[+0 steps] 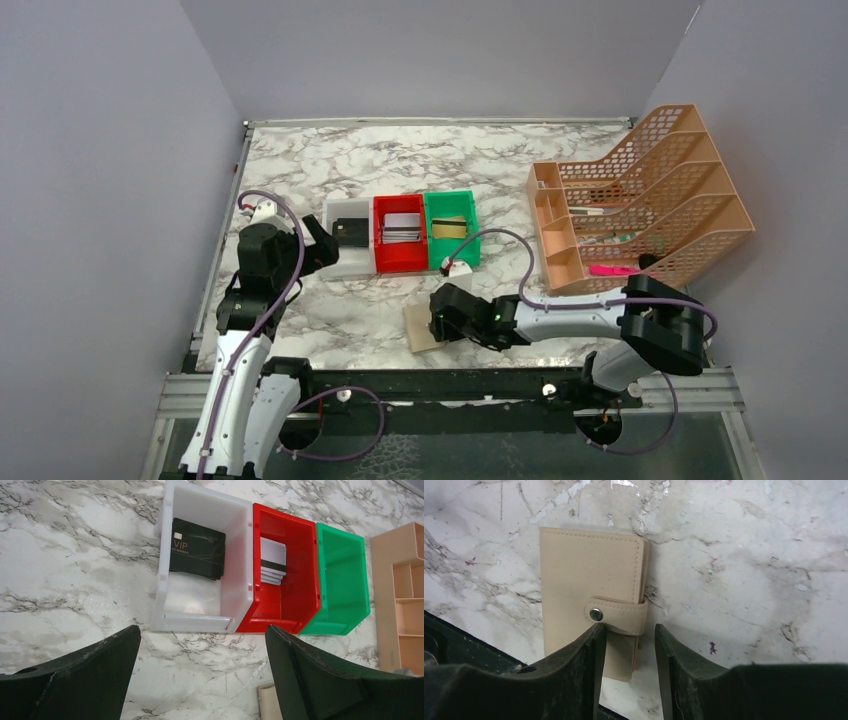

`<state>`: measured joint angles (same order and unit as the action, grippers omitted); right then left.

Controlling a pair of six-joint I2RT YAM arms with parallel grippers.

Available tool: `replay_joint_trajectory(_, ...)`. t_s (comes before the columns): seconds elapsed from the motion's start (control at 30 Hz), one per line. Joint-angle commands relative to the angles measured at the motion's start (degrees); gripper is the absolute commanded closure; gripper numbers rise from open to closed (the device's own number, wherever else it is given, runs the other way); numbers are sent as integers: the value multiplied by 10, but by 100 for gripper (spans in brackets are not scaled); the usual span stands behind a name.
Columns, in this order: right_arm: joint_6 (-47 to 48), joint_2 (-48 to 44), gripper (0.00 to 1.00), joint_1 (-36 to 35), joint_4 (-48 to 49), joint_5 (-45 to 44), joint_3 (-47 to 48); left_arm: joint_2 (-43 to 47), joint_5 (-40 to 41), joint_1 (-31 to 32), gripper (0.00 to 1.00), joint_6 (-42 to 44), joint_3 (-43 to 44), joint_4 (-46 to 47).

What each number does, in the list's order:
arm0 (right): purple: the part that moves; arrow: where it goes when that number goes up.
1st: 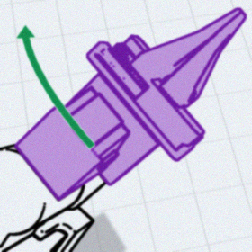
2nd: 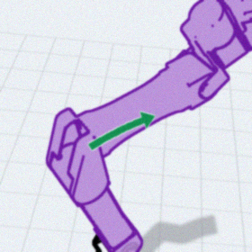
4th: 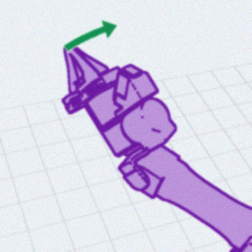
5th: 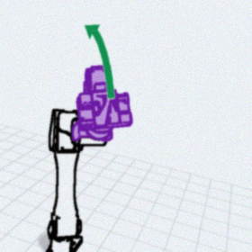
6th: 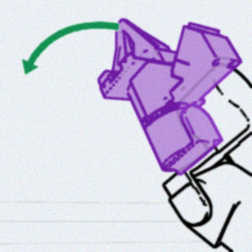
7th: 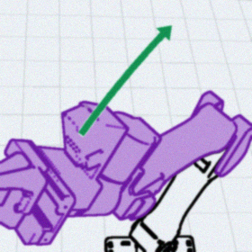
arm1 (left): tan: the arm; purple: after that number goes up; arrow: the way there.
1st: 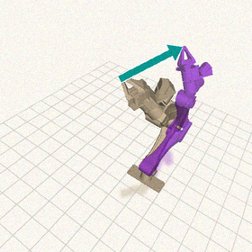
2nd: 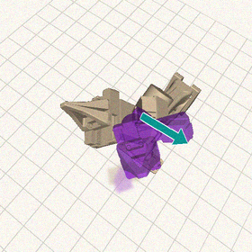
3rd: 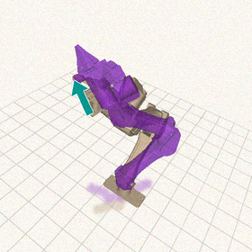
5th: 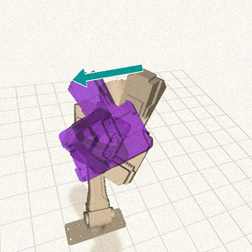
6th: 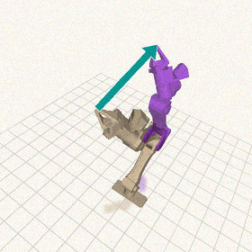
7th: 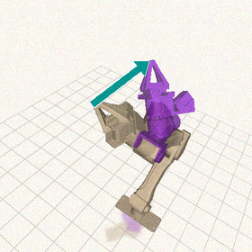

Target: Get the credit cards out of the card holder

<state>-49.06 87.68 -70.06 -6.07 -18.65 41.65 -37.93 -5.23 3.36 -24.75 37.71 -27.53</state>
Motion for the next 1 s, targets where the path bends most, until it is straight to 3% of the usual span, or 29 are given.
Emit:
replay_joint_trajectory(0.0,5,-47,52,-1,-64,-33,-10,10,-19,-4,1,12,5,17)
replay_joint_trajectory(0.2,48,-74,43,-1,-44,-6,-3,-13,-41,-4,1,15,3,21)
replay_joint_trajectory(0.5,96,-29,46,-2,-33,20,41,-79,-132,-3,1,29,6,28)
replay_joint_trajectory(0.67,103,1,48,-4,-19,22,63,-57,-231,13,9,-78,-64,99)
replay_joint_trajectory(0.83,109,57,52,-13,-28,27,84,12,-165,92,13,-154,-150,150)
replay_joint_trajectory(0.97,79,103,55,-18,-87,-32,109,-18,-101,180,18,-185,-181,204)
